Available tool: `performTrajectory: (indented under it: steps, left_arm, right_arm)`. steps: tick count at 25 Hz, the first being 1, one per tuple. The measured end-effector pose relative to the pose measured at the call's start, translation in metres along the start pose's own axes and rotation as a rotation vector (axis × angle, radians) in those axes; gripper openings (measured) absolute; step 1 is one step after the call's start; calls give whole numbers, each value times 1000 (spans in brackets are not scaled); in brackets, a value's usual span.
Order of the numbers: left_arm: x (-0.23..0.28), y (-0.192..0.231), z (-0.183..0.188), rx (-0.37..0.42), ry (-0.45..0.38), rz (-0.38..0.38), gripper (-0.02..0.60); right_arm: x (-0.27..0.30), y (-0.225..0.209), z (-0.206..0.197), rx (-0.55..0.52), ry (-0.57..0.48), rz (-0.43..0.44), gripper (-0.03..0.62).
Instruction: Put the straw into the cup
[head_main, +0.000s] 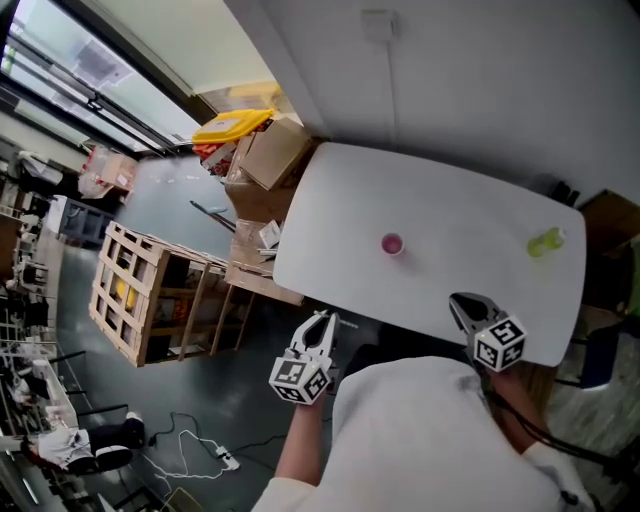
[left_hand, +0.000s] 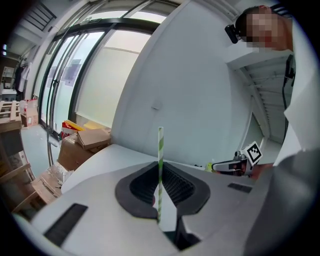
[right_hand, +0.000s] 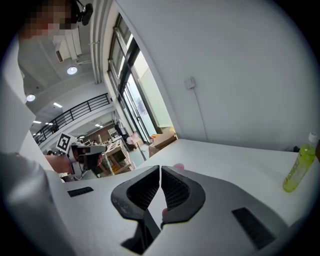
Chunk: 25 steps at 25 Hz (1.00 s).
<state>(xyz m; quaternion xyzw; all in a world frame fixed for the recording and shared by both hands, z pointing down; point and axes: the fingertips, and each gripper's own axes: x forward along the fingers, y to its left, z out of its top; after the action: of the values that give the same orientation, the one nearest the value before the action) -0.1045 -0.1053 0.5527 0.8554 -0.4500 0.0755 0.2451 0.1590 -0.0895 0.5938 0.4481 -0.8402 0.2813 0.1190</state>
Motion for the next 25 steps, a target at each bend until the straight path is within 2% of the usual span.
performTrajectory:
  steps: [8, 17, 25]
  left_arm:
    - [45, -1, 10, 45, 29, -49, 24]
    - [114, -2, 27, 107, 74, -223, 23]
    - [177, -2, 26, 132, 118, -354, 25]
  right_arm:
    - [7, -25, 1, 52, -10, -40, 35]
    - [7, -41, 11, 89, -21, -162, 35]
    - [8, -49, 21, 139, -33, -286, 35]
